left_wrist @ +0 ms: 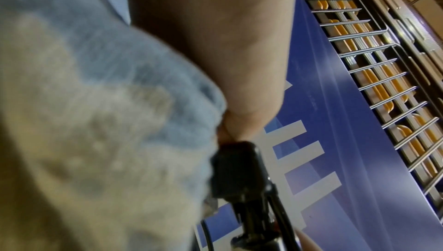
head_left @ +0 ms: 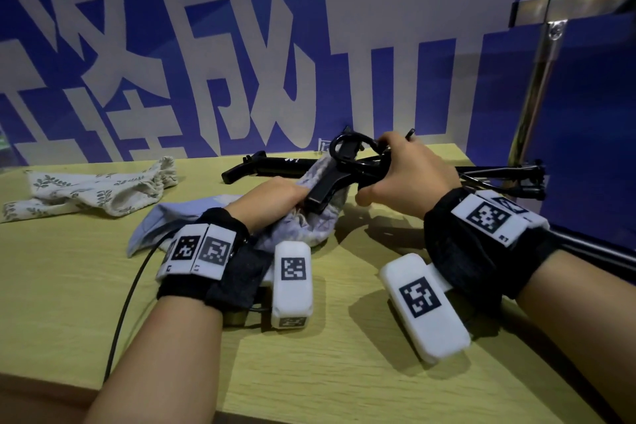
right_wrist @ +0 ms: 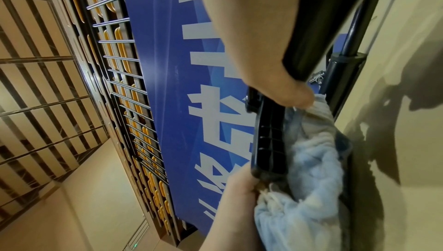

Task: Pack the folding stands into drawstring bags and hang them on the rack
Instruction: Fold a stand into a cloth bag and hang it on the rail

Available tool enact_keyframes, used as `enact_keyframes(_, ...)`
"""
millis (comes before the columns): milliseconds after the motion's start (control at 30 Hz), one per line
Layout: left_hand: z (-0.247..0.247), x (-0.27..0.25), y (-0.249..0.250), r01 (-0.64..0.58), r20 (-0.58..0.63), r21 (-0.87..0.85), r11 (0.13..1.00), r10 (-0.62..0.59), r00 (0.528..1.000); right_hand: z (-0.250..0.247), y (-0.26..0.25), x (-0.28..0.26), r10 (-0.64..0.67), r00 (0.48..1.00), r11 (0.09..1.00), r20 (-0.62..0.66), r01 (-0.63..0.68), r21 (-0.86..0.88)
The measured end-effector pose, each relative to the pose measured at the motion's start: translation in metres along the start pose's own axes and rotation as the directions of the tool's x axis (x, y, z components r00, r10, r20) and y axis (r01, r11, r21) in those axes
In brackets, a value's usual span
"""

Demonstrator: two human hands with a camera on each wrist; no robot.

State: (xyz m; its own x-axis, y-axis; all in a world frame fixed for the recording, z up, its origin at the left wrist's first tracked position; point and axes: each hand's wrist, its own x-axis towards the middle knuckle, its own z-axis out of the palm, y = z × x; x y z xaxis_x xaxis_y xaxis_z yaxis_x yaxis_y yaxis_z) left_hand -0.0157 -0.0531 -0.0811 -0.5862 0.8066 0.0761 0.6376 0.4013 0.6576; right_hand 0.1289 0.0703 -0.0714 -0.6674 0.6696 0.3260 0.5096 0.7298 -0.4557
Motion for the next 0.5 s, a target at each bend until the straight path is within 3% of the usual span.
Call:
enact_keyframes(67, 0.001, -0.001, 0.003, -0.050, 0.053, 0.004, 0.999, 0.050, 0.997, 0.000, 0.000, 0.000, 0.013, 1.000, 1.000, 0.008, -0.013, -0.010)
enact_keyframes(167, 0.001, 0.002, 0.003, -0.083, 0.025, -0.091, 0.992, 0.085, 0.996, 0.001, 0.001, 0.000, 0.020, 0.999, 0.999, 0.026, -0.019, -0.025)
enact_keyframes(333, -0.002, -0.001, 0.010, -0.270, -0.219, -0.322, 0.908, 0.206, 0.954, 0.004, 0.004, 0.001, 0.029, 0.989, 0.999, 0.145, -0.023, -0.039)
enact_keyframes(500, 0.004, 0.003, 0.013, -0.266, -0.283, -0.443, 0.856, 0.148, 0.948, 0.003, -0.006, -0.005, -0.158, 0.954, 0.987, 0.254, 0.153, 0.041)
